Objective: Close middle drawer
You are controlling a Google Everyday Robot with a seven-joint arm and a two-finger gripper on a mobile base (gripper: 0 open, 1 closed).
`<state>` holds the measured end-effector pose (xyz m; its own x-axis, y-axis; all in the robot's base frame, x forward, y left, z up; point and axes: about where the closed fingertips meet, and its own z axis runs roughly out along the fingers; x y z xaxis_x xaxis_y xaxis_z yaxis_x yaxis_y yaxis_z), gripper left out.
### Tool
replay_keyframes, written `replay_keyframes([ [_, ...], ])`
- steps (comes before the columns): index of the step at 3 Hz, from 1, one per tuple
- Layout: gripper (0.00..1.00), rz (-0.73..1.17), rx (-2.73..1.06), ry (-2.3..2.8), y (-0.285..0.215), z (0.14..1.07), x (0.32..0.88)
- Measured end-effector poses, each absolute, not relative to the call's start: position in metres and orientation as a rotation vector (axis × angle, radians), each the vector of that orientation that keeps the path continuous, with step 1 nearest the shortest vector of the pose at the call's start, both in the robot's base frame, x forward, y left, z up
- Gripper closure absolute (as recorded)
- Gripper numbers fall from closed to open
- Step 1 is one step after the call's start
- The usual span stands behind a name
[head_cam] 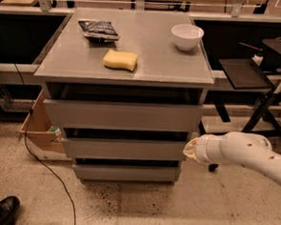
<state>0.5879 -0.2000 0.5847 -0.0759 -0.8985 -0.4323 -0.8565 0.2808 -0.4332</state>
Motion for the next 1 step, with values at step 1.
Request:
replay_keyframes([
  [1, 1.00, -0.086, -1.572, 1.924, -0.2000, 0.5847, 0.5879],
])
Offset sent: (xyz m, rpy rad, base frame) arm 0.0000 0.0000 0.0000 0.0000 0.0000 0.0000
